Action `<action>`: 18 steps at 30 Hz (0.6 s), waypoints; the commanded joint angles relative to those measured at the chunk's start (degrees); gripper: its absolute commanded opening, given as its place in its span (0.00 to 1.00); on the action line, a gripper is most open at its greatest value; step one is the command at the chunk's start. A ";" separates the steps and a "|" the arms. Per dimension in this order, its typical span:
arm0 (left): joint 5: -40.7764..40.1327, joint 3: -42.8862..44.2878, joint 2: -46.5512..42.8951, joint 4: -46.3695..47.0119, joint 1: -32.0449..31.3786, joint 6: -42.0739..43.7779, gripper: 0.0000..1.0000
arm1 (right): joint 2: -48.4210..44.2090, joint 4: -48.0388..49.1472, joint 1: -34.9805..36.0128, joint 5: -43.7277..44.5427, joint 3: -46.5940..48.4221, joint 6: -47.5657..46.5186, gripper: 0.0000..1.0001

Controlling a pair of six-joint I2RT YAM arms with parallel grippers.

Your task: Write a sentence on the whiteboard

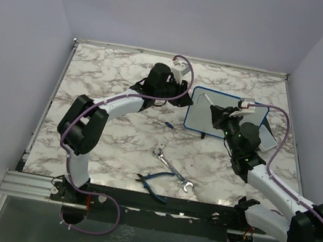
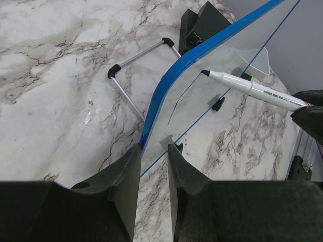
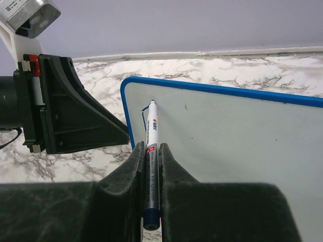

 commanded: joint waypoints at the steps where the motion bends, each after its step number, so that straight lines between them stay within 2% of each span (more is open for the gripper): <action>1: 1.11 1.18 -0.19 -0.29 -0.42 1.00 0.29 | -1.02 -0.86 0.18 2.61 -1.20 -0.60 0.01; 18: 1.28 1.11 -0.37 -0.28 -0.40 1.00 0.29 | 0.92 -0.73 0.22 0.76 -3.01 0.48 0.01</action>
